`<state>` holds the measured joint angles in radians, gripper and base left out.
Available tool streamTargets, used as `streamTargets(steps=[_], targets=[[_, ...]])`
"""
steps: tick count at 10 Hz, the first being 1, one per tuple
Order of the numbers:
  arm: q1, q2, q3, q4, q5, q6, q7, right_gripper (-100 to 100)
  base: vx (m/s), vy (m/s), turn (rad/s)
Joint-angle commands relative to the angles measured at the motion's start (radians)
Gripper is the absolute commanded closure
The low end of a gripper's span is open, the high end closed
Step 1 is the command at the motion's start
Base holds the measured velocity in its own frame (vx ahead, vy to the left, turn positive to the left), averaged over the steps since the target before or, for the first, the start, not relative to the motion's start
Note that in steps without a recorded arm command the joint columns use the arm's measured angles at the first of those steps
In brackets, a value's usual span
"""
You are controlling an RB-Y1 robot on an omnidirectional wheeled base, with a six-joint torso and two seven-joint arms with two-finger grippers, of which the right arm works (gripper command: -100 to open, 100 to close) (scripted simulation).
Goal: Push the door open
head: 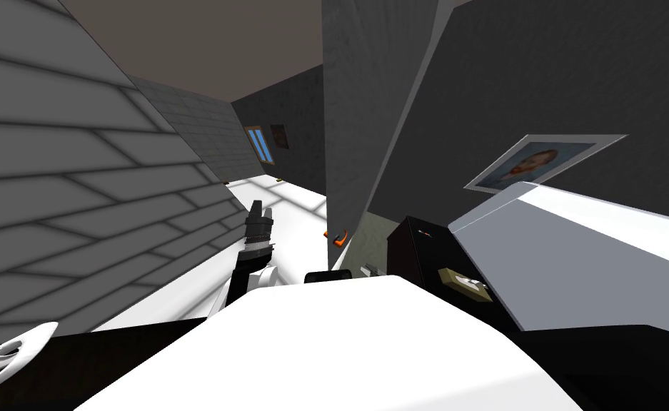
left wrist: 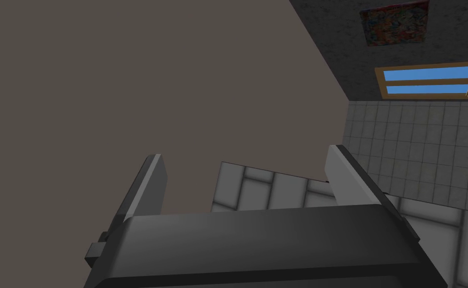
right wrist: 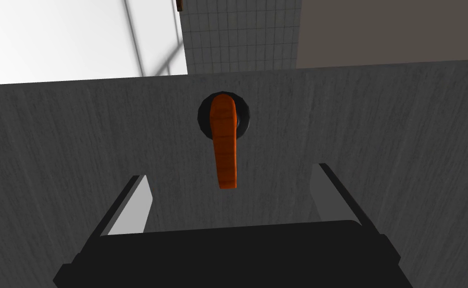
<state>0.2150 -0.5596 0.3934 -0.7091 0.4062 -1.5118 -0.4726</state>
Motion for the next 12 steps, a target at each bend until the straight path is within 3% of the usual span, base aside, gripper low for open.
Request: streamTargets(steps=[1,12], targets=[[-0.01,0.005,-0.022,0.01,-0.03,0.03,-0.023,-100,0.061,0.047,0.069],[-0.014,0.007,-0.03,0.014,-0.041,0.042,-0.032,-100,0.021,0.016,0.011]])
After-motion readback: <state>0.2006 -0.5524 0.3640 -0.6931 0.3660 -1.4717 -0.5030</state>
